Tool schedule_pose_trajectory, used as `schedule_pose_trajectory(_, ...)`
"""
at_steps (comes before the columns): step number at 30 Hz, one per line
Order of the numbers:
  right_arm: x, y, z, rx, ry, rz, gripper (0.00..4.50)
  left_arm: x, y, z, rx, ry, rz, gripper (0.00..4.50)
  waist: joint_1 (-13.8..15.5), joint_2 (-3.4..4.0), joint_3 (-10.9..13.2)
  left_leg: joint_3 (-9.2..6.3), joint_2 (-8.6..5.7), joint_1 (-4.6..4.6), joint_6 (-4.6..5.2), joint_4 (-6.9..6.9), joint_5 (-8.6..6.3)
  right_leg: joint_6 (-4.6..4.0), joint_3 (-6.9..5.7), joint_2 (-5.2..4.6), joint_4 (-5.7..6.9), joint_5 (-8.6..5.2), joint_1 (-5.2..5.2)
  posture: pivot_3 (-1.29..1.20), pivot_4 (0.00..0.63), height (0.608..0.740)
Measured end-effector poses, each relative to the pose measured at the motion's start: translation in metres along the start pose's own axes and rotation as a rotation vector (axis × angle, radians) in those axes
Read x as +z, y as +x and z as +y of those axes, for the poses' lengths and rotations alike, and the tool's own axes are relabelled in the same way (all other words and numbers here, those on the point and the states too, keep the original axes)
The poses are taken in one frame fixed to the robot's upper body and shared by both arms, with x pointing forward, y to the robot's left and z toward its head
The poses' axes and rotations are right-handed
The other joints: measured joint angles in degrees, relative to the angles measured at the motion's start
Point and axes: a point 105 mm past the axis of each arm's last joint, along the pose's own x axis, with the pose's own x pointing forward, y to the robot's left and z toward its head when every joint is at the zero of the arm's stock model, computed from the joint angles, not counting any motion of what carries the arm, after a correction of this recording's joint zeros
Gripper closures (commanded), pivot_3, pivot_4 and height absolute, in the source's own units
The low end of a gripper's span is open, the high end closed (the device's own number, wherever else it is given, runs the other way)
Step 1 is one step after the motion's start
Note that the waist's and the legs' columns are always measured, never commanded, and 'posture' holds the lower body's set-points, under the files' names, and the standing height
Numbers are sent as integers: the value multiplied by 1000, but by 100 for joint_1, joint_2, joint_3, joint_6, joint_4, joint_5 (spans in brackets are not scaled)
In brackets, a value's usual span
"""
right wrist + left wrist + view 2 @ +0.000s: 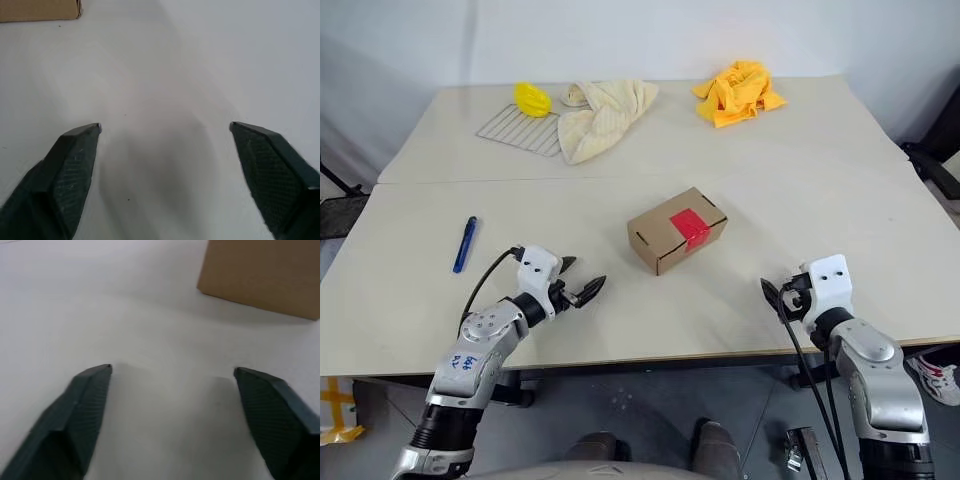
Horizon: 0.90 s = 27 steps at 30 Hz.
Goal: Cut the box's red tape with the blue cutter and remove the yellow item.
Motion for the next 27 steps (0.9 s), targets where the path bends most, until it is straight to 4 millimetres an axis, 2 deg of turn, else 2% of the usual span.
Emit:
schedule_pose_trajectory(9,12,11,15,66,-14,-22,4488,9,30,13,47,8,-26,3990,3,0,0,0,-3,6,1,1,1,1,-1,0,0,0,7,0,150,740)
schedule_pose_trajectory(10,14,15,16,76,-16,-23,4500,10,35,14,46,13,-28,4349,8,0,0,0,-3,8,2,2,2,1,-1,0,0,1,10,0,150,740)
schedule_pose_trajectory(11,17,19,21,95,-19,-28,4500,12,40,15,44,21,-27,4457,13,0,0,0,-5,8,4,3,3,2,-1,-1,1,1,12,0,150,740)
schedule_pose_trajectory(20,30,61,37,162,13,-18,4500,26,81,11,-11,76,-58,4457,4,0,0,0,-8,11,5,4,6,6,-2,-1,1,3,16,0,150,740)
schedule_pose_trajectory(24,38,86,50,198,20,-8,4500,32,97,-1,-65,91,-73,4457,-3,0,0,1,-9,5,6,6,7,9,-4,-2,-2,5,13,0,150,740)
schedule_pose_trajectory(27,55,98,59,236,13,-35,4500,36,104,-19,-148,105,-94,4457,-14,0,0,0,-8,-8,6,3,7,10,-12,-2,-6,6,1,0,150,740)
